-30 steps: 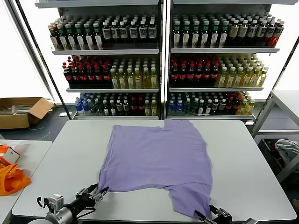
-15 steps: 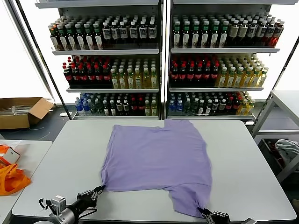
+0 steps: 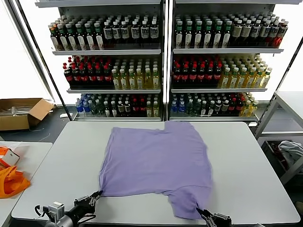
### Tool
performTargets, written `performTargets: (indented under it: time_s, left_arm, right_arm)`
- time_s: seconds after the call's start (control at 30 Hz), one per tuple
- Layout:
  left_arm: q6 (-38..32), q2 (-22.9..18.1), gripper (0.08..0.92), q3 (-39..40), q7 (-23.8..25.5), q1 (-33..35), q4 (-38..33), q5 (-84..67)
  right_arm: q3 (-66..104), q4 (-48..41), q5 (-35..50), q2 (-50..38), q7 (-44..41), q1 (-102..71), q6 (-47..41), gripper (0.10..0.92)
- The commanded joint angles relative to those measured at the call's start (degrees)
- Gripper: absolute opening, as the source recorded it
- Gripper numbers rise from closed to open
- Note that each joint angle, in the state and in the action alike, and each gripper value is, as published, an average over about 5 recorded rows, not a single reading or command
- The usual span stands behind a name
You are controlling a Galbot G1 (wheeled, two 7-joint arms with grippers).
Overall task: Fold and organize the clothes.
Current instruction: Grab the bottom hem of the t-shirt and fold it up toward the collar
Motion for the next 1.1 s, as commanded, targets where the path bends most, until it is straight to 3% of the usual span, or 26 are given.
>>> performTargets:
  time_s: [0.03,0.17,0.57,0.73,1.1]
  left_arm:
    - [1.8,2.7,0.085,-3.0,-1.3,2.8,-8.6,-0.3]
    - [1.7,3.5,0.085,-4.3,-0.7,1.8,-9.4,0.1]
    - [3.7,5.0,0.085,-0.1,-0.2,-6.7,0.9,-5.4]
    - [4.5,5.3,0.085,0.5,-1.5,-10.7,1.9,-8.0]
    - [5.4,7.5,0.085,6.0,-1.1,-25.7,11.6,-10.8]
  right_arm:
    - [0.5,2.1,4.4,0.1,-0.5,-2.5,1.7,0.105]
    - [0.3,1.8,7.4,0.7,-0.7,-0.1,2.3,0.105]
    - [-1.0,-9.0,14.7,3.9,1.6,19.1,2.6,0.105]
    - [-1.9,-12.8,15.3,5.1,2.3,26.0,2.2,0.105]
    - [-9.7,-23.4,14.1,4.8,4.7,44.6,0.7,0.105]
